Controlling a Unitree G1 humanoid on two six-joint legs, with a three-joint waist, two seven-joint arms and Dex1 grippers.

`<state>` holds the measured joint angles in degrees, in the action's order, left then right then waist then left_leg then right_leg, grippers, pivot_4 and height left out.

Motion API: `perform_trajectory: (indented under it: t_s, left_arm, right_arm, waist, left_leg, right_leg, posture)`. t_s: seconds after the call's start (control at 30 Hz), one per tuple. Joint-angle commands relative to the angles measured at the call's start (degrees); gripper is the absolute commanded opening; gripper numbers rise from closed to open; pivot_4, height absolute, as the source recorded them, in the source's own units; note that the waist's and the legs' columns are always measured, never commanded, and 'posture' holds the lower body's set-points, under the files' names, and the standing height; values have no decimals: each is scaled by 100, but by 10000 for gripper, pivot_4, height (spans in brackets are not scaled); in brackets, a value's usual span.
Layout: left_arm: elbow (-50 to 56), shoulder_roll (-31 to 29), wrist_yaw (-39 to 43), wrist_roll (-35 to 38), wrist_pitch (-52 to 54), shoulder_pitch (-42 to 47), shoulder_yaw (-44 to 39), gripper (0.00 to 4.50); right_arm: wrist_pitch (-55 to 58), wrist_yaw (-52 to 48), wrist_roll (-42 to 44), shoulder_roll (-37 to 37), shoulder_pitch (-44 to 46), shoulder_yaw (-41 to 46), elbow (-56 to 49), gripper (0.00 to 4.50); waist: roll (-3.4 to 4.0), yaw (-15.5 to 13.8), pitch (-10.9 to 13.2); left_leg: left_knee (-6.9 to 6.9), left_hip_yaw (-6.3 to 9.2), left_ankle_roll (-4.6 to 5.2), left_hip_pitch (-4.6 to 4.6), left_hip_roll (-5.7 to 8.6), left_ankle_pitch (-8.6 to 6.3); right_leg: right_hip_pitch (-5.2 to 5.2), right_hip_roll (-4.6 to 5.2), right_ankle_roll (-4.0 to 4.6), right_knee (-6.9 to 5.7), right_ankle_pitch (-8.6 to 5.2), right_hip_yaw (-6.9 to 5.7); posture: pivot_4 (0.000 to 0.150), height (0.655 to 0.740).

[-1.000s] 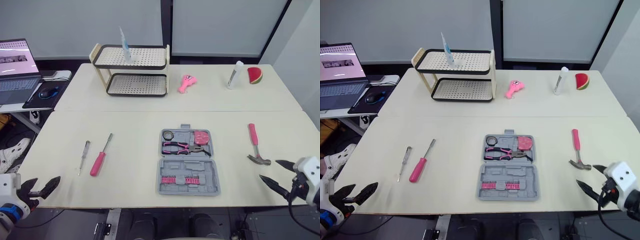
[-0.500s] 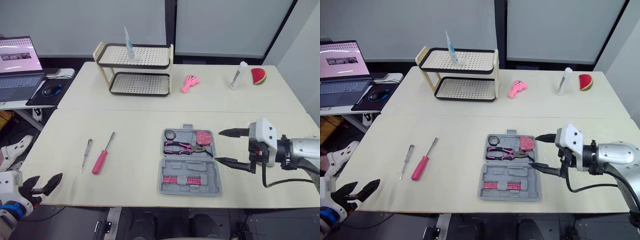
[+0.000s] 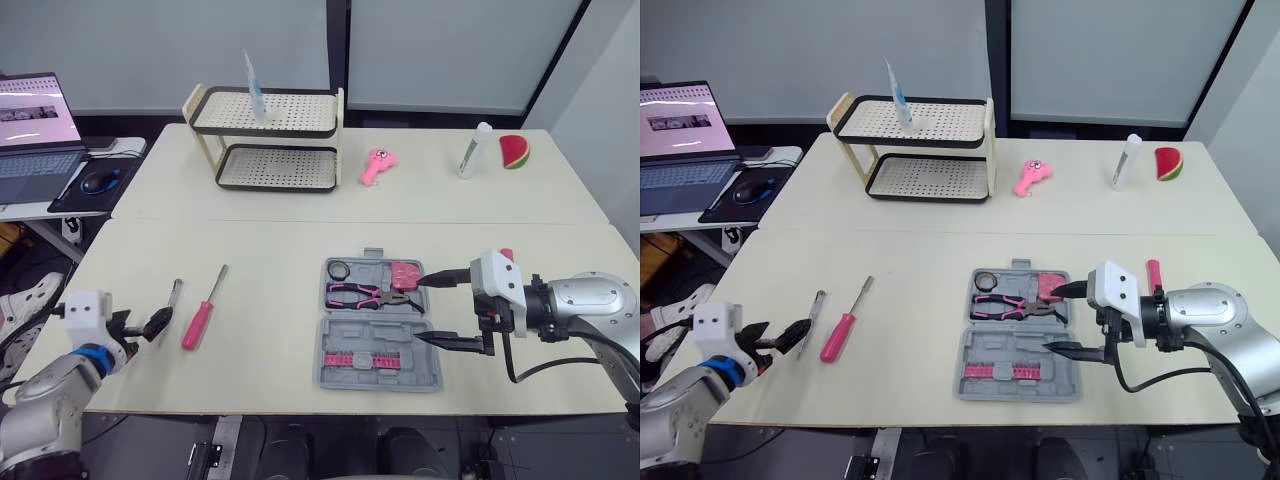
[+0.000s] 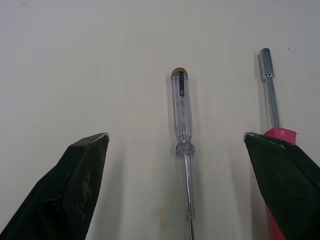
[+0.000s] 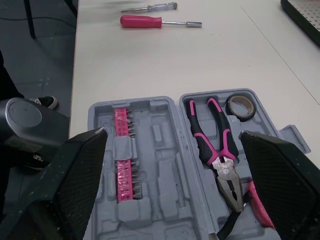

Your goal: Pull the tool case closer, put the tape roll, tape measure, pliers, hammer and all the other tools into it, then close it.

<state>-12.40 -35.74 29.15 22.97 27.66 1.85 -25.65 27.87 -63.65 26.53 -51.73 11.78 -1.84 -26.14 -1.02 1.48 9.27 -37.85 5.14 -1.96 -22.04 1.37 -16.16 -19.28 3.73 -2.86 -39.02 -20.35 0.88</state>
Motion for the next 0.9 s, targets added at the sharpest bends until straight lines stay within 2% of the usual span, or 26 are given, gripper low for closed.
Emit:
perform_trajectory:
  t_s: [0.03, 0.07, 0.2, 0.57, 0.7, 0.8, 0.9]
  left_arm:
    - [-289, 26, -160, -167, 43, 314, 165, 45000]
    - [-361, 34, -185, -191, 45, 386, 192, 45000]
    - [-798, 66, -242, -283, 127, 696, 313, 36358]
    - [-1216, 159, -282, -464, 109, 919, 455, 1874]
    - [-830, 106, -310, -411, 29, 740, 278, 1482]
    - [254, -33, -291, -233, 248, 276, 30, 1482]
    - [1755, -58, -370, 173, 940, -192, -218, 1482]
  right_arm:
    - [-111, -3, -15, -34, -43, 73, -145, 44851]
    - [-118, -5, -31, -41, -57, 73, -156, 44851]
    - [-80, 19, -37, -49, -93, 107, -241, 45000]
    - [83, 147, 5, -57, -65, 130, -395, 45000]
    - [159, 195, 50, -73, -87, 183, -479, 45000]
    - [215, 226, 91, -87, -140, 264, -547, 45000]
    - [261, 253, 138, -96, -200, 340, -594, 45000]
  waist:
    - [0, 3, 0]
    - [-1, 3, 0]
    - [-2, 7, 1]
    - [-1, -1, 0]
    - [-1, -1, 0]
    - [-5, 16, 3]
    - [-9, 12, 6]
  left_leg:
    - [0, 0, 0, 0, 0, 0]
    - [0, -1, 0, 0, 0, 0]
    - [-2, 0, 0, 0, 0, 0]
    - [-3, 0, -1, 0, 2, 0]
    - [-3, 1, -1, 0, 2, 0]
    - [-2, 1, -1, -4, 2, 0]
    - [-3, 6, -2, -15, 0, 0]
  right_leg:
    - [0, -1, 0, 0, 0, -2]
    - [0, -2, 0, 0, 0, -3]
    - [-1, -2, 0, -1, 0, -4]
    - [0, 0, 0, -1, 0, -1]
    - [0, 1, 0, -1, 0, -1]
    - [-2, 2, 0, 2, 0, 3]
    - [-9, 3, 0, 3, 0, 1]
  posture:
    - [1500, 7290]
    - [1500, 7290]
    - [1500, 7290]
    - [1500, 7290]
    - [1500, 7290]
    - [1500, 7290]
    - [1500, 7290]
